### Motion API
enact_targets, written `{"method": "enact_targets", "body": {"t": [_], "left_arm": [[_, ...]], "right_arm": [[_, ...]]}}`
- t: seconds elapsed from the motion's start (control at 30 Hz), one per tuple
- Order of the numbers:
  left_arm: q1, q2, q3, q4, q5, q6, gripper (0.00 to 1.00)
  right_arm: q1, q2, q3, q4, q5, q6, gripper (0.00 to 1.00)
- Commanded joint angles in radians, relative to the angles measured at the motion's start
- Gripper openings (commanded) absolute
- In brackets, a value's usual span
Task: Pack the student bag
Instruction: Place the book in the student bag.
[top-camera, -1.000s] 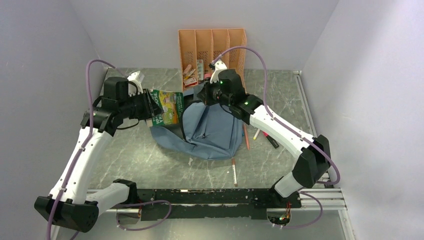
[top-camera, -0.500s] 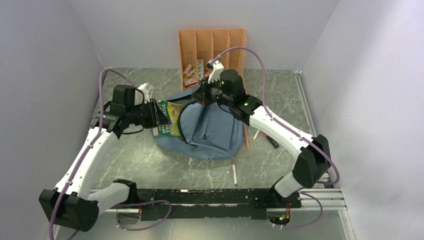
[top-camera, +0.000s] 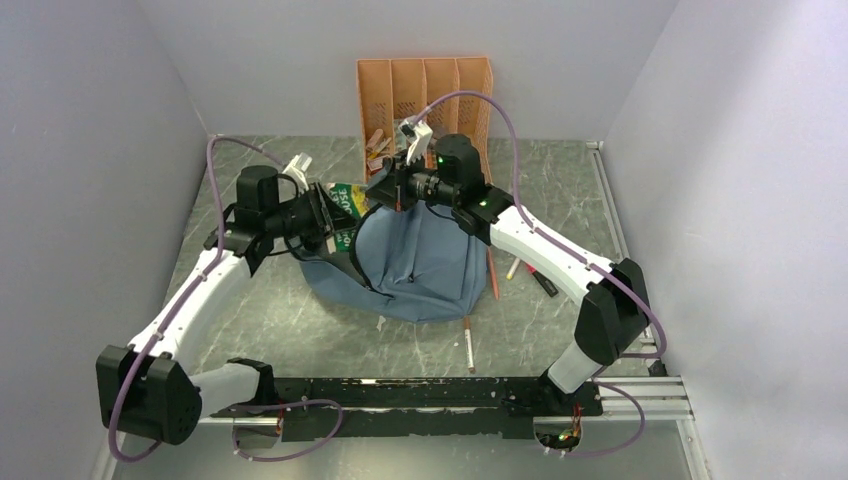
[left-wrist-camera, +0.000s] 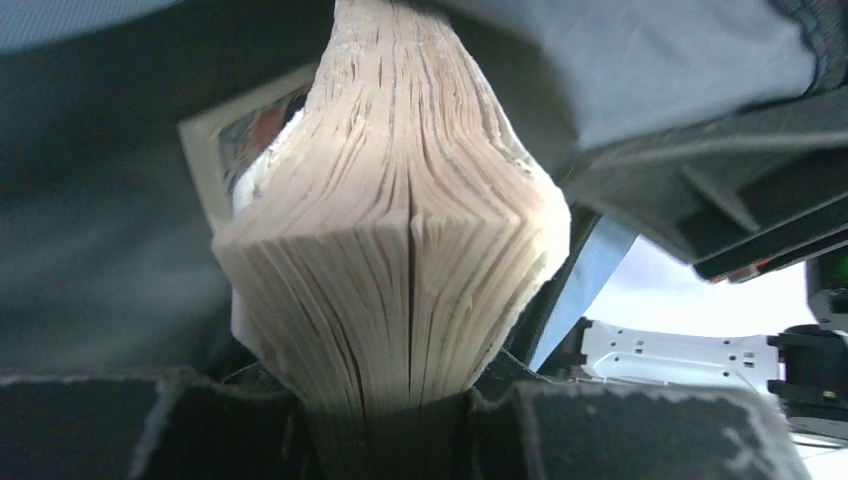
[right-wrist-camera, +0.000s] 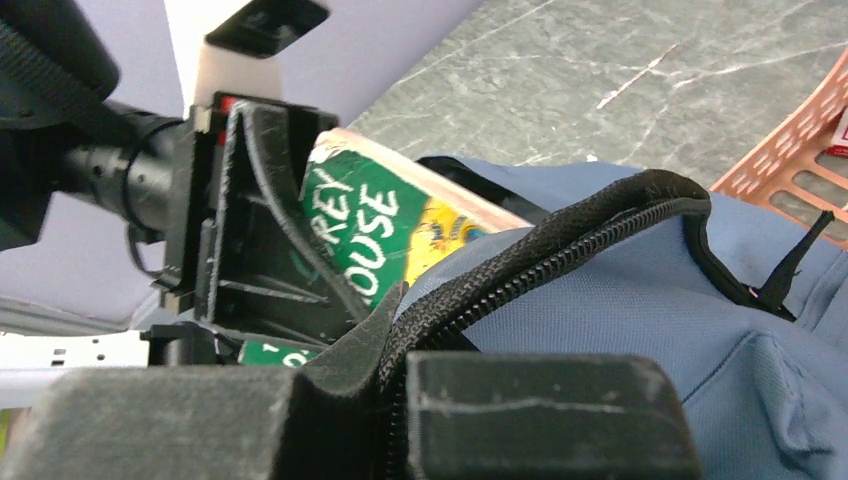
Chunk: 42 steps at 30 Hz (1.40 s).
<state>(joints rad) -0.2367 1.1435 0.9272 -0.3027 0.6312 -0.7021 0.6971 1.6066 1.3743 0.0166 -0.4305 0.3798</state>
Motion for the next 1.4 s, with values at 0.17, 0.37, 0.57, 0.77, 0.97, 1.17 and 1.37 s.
{"method": "enact_targets", "body": {"t": [0.17, 0.37, 0.57, 0.77, 0.97, 1.17, 1.37], "left_arm": [[-0.025, 0.089, -0.052, 0.351, 0.168, -0.089, 0.05], [-0.091, 0.136, -0.116, 0.499, 0.176, -0.147, 0.05], [-0.143, 0.202, -0.169, 0.667, 0.167, -0.203, 0.05], [-0.184, 0.297, -0.183, 0.798, 0.165, -0.239, 0.05], [-0.229, 0.367, -0.187, 0.858, 0.119, -0.254, 0.05], [-0.267, 0.436, -0.183, 0.889, 0.077, -0.275, 0.05], [-0.297, 0.503, -0.162, 0.894, 0.028, -0.285, 0.05]], "right_arm": [[-0.003, 0.016, 0.045, 0.137, -0.074, 0.018, 0.0], [-0.003, 0.038, 0.057, 0.155, -0.085, 0.025, 0.0], [-0.003, 0.036, 0.049, 0.158, -0.08, 0.017, 0.0], [-0.002, 0.018, 0.024, 0.176, -0.066, 0.004, 0.0], [-0.003, 0.008, -0.003, 0.228, -0.069, 0.013, 0.0], [-0.002, 0.023, -0.005, 0.241, -0.095, 0.027, 0.0], [-0.003, 0.025, -0.017, 0.244, -0.099, 0.031, 0.0]]}}
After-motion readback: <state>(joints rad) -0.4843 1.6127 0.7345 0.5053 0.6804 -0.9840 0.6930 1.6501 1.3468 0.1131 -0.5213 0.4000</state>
